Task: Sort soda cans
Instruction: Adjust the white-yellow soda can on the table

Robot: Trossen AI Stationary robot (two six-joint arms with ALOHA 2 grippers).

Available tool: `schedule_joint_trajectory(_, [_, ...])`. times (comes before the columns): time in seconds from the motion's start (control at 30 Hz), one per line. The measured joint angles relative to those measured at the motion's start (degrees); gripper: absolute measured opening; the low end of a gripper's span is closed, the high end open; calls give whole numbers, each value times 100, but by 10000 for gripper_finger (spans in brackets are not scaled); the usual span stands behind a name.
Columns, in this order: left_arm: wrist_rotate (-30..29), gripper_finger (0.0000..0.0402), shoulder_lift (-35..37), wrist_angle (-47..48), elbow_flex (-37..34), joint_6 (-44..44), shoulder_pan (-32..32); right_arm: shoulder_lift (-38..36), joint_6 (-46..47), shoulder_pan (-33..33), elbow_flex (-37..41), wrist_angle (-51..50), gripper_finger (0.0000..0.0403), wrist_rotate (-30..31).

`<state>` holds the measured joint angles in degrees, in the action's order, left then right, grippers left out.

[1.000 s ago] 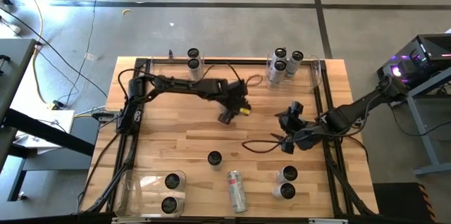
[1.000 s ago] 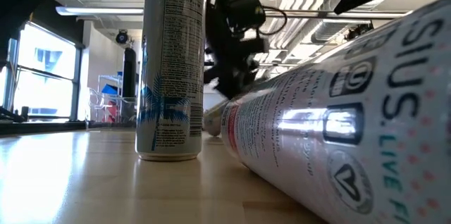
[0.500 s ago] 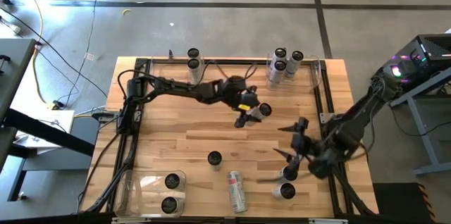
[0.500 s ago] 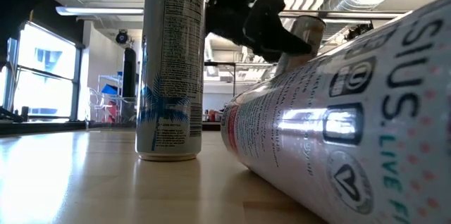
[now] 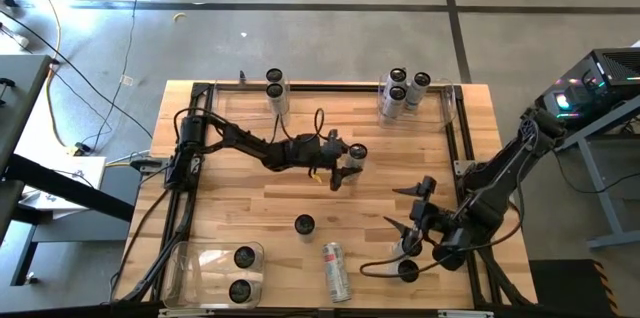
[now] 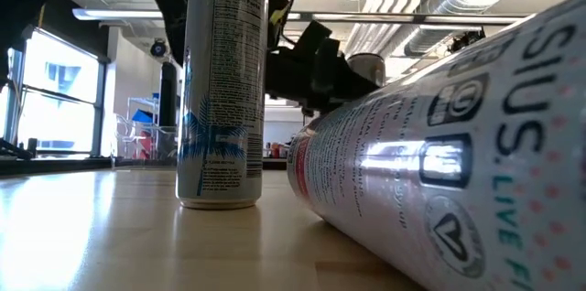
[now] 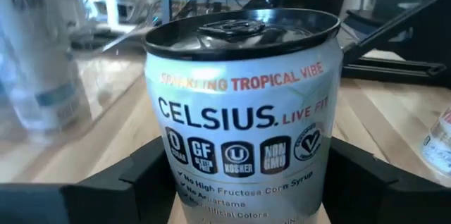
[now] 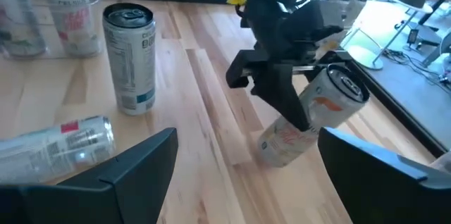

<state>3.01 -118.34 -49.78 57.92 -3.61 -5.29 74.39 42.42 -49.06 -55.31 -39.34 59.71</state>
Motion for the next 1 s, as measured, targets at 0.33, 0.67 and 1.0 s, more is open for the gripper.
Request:
schedule_joint_trajectory(0.33, [-34,288,22,489,-3,-158,23,0,-383,179,0,361,338,-337])
schedule_joint_trajectory(0.67, [265,297,13,706,-12,-260,20,0,-386,183,0,364,338,-514])
schedule_joint_trajectory(1.0, [498,304,453,689,-10,18,49,0,-524,184,0,375,338,-1064])
